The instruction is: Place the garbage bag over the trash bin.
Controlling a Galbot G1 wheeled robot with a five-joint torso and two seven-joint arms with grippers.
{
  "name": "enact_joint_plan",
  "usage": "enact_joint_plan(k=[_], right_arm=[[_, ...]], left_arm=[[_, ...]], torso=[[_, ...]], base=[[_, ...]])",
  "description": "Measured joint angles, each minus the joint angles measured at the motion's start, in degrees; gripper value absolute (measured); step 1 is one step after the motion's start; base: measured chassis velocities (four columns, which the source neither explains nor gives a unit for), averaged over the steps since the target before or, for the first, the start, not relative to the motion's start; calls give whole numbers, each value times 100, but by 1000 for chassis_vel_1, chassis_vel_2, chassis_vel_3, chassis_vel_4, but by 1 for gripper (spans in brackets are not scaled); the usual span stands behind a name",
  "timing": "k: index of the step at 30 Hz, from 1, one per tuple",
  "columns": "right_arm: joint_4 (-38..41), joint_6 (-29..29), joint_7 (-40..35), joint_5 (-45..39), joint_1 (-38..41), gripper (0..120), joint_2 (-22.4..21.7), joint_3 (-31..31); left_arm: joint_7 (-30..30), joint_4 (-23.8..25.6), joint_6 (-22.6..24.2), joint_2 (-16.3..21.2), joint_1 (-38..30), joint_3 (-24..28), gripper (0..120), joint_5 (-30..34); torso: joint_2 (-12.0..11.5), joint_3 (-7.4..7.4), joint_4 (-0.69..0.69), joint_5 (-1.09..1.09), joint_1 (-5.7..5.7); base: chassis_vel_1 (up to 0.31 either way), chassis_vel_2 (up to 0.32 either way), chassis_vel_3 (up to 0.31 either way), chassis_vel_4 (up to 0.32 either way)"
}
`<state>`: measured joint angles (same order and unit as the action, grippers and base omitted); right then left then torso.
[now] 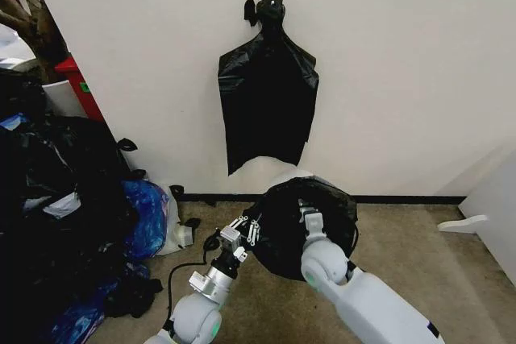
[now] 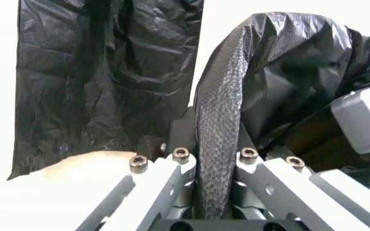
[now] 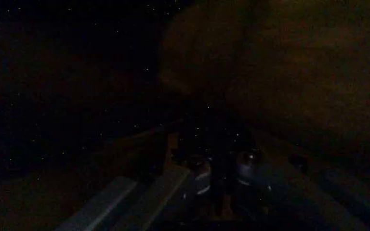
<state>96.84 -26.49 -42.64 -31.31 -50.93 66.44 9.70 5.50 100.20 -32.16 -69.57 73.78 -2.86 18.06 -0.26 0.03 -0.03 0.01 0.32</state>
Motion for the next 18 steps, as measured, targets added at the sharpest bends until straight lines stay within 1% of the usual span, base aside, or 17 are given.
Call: enact_joint_plan(k=[4, 7, 8, 10, 12, 15, 17, 18], right_arm=[[-68, 24, -16, 159, -4, 0, 27, 20], [20, 378, 148, 286, -139, 0, 33, 77], [57, 411, 174, 300, -158, 0, 28, 86], [322, 555, 367, 311, -279, 0, -43, 183], [428, 581, 434, 263, -306, 0, -74, 228], [600, 545, 511, -19, -292, 0, -115, 328], [601, 250, 378, -425, -189, 0, -99, 356], [601, 250, 378, -425, -189, 0, -99, 356]], left_arm=[[5, 11, 0, 15, 20, -13, 4, -3], [8, 29, -1, 23, 46, -32, 4, -13], [8, 30, -1, 24, 48, -33, 4, -13], [11, 37, -3, 37, 57, -46, 4, -17], [11, 37, -3, 48, 58, -50, 4, -19], [11, 37, -4, 58, 59, -51, 4, -25], [8, 37, -4, 56, 61, -52, 4, -31], [8, 37, -4, 56, 61, -52, 4, -31]], torso=[[0, 0, 0, 0, 0], [0, 0, 0, 1, 0], [0, -1, -1, 0, 0], [0, -1, -1, 0, 0], [0, -1, -1, 0, 0], [0, -1, -1, 0, 0], [0, -1, 0, 0, -1], [0, -1, 0, 0, -1]], base=[[0, 0, 0, 0], [0, 0, 0, 0], [0, 0, 0, 0], [0, 0, 0, 0], [0, 0, 0, 0], [0, 0, 0, 0], [0, 0, 0, 0], [0, 0, 0, 0]])
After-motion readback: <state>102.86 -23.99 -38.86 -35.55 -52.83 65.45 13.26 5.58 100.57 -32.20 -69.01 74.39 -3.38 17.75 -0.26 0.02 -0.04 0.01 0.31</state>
